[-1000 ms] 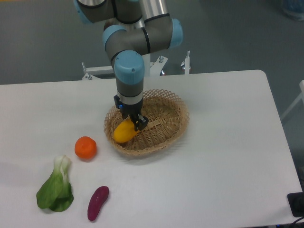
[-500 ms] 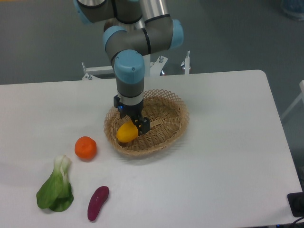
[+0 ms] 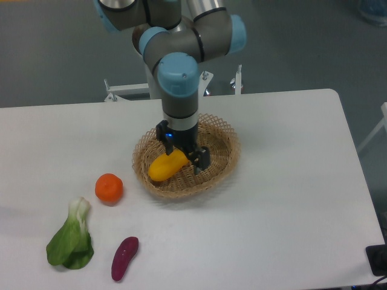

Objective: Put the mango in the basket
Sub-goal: 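Raise the open gripper and withdraw it away from the basket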

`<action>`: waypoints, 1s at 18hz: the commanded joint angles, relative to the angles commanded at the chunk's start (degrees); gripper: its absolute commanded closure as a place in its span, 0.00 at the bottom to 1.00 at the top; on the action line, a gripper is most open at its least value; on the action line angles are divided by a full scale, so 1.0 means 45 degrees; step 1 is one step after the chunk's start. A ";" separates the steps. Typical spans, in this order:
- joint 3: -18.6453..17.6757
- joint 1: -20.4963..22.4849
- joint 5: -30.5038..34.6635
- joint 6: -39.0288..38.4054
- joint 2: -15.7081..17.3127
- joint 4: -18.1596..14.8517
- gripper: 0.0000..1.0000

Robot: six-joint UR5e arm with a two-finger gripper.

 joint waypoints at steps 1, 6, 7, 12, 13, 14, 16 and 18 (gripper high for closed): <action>0.0157 0.0215 -0.0019 0.0136 0.0000 -0.0157 0.00; 0.0703 0.1154 0.0000 0.1250 -0.0389 -0.0548 0.00; 0.0918 0.1329 0.0000 0.1251 -0.0545 -0.0646 0.00; 0.1954 0.1799 0.0563 0.2182 -0.1503 -0.0744 0.00; 0.2110 0.1799 0.0914 0.2904 -0.1678 -0.0783 0.00; 0.2227 0.1819 0.1208 0.3452 -0.1815 -0.0783 0.00; 0.2481 0.2110 0.1270 0.3925 -0.2088 -0.0725 0.00; 0.2949 0.2365 0.1172 0.4199 -0.2401 -0.0783 0.00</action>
